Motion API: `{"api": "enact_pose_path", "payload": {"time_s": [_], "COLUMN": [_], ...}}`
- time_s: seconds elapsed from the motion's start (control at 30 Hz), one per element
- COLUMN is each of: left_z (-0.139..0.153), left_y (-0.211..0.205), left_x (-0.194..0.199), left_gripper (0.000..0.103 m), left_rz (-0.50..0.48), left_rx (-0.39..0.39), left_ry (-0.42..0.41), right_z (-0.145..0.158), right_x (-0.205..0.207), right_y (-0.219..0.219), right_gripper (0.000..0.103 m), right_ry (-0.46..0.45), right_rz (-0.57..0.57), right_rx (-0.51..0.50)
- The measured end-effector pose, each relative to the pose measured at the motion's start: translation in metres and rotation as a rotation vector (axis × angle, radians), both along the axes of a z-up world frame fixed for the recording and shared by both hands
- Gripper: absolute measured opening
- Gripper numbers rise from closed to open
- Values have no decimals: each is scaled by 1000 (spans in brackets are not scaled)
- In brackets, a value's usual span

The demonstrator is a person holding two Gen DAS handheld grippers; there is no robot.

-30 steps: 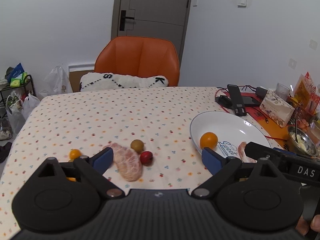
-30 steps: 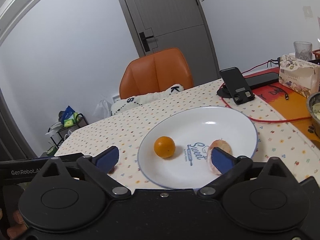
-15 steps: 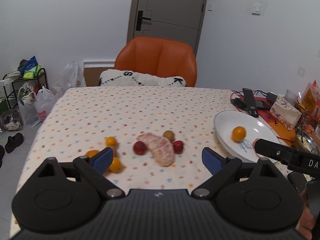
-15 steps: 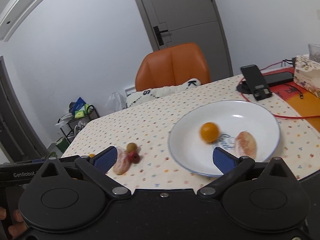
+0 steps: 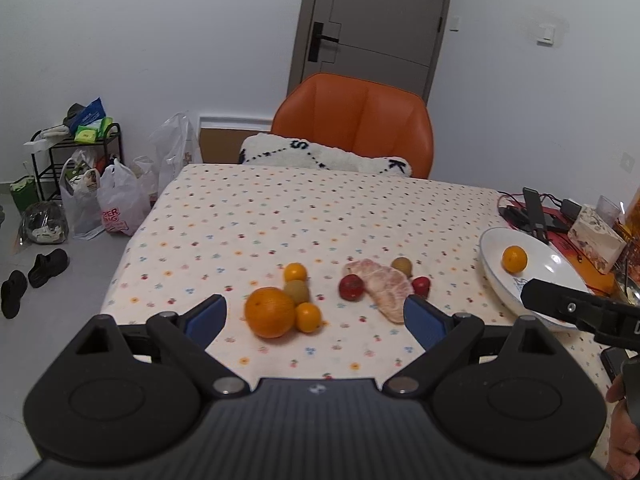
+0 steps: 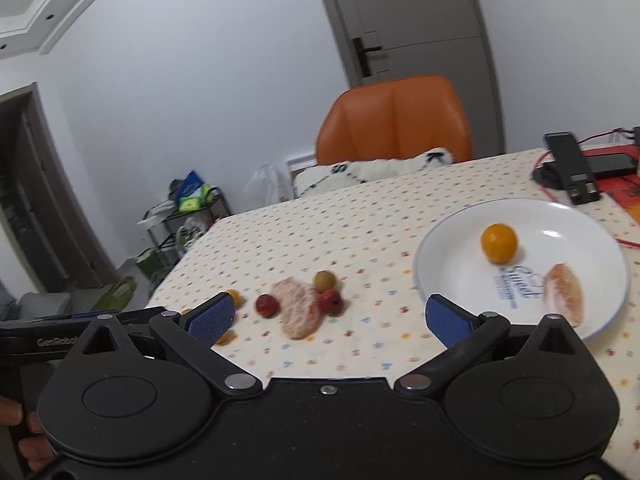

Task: Organize fruits
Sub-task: 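Move both open tools back from the plate to the fruit cluster, then grasp a small red apple with the right tool while the left tool grasps the other large orange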

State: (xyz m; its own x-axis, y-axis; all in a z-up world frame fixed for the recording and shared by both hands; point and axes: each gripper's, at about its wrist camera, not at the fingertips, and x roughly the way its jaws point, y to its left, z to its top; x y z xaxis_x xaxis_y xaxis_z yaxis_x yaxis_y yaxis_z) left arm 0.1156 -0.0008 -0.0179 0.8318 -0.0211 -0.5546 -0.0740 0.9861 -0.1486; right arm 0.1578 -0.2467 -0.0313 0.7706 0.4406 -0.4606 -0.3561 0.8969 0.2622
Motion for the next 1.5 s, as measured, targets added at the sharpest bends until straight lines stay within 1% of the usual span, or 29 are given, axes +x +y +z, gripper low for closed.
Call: {"api": "enact_pose_path", "payload": {"time_s": [0.17, 0.27, 0.37, 0.43, 0.5, 0.57, 0.6, 0.63, 0.67, 0.73, 0.87, 0.93, 1.0, 1.1, 1.2, 1.27, 1.4, 1.47, 1.5], "left_z": [-4, -6, -9, -13, -15, -18, -19, -21, -22, -25, -31, -34, -36, -39, -43, -44, -47, -49, -49], "left_y": [11, 15, 19, 22, 24, 26, 27, 29, 30, 31, 34, 35, 35, 34, 36, 37, 39, 40, 40], "left_x": [0, 2, 4, 6, 8, 9, 11, 13, 14, 17, 26, 31, 35, 41, 48, 51, 57, 59, 59], "left_gripper": [92, 89, 82, 76, 74, 69, 64, 62, 61, 58, 56, 52, 49, 48, 45, 45, 45, 45, 45], "left_rz": [20, 27, 30, 33, 35, 39, 43, 44, 45, 48, 52, 52, 48, 42, 37, 41, 39, 37, 38], "left_rx": [-27, -31, -43, -52, -59, -63, -66, -71, -75, -80, -87, -95, -102, -103, -113, -112, -125, -127, -133], "left_ry": [1, -4, 1, 11, 15, 16, 22, 27, 32, 39, 55, 65, 69, 82, 96, 97, 110, 115, 111], "right_z": [0, 0, -2, -4, -6, -8, -10, -11, -13, -17, -24, -27, -31, -33, -37, -39, -42, -43, -44], "right_x": [2, 3, 4, 6, 9, 13, 15, 18, 21, 26, 37, 43, 50, 57, 66, 71, 78, 82, 84], "right_y": [9, 14, 19, 22, 25, 28, 29, 30, 32, 33, 37, 38, 38, 39, 40, 41, 44, 45, 46], "right_gripper": [103, 102, 99, 94, 91, 86, 83, 79, 76, 67, 59, 46, 40, 40, 38, 36, 35, 33, 30], "right_ry": [-6, -9, -6, 2, 11, 16, 22, 28, 36, 53, 69, 86, 102, 95, 108, 112, 109, 110, 114], "right_rz": [27, 40, 59, 71, 82, 86, 85, 85, 88, 92, 80, 78, 74, 48, 39, 39, 27, 24, 23], "right_rx": [-7, -14, -21, -23, -21, -27, -30, -31, -31, -32, -46, -41, -43, -70, -72, -74, -89, -91, -91]}}
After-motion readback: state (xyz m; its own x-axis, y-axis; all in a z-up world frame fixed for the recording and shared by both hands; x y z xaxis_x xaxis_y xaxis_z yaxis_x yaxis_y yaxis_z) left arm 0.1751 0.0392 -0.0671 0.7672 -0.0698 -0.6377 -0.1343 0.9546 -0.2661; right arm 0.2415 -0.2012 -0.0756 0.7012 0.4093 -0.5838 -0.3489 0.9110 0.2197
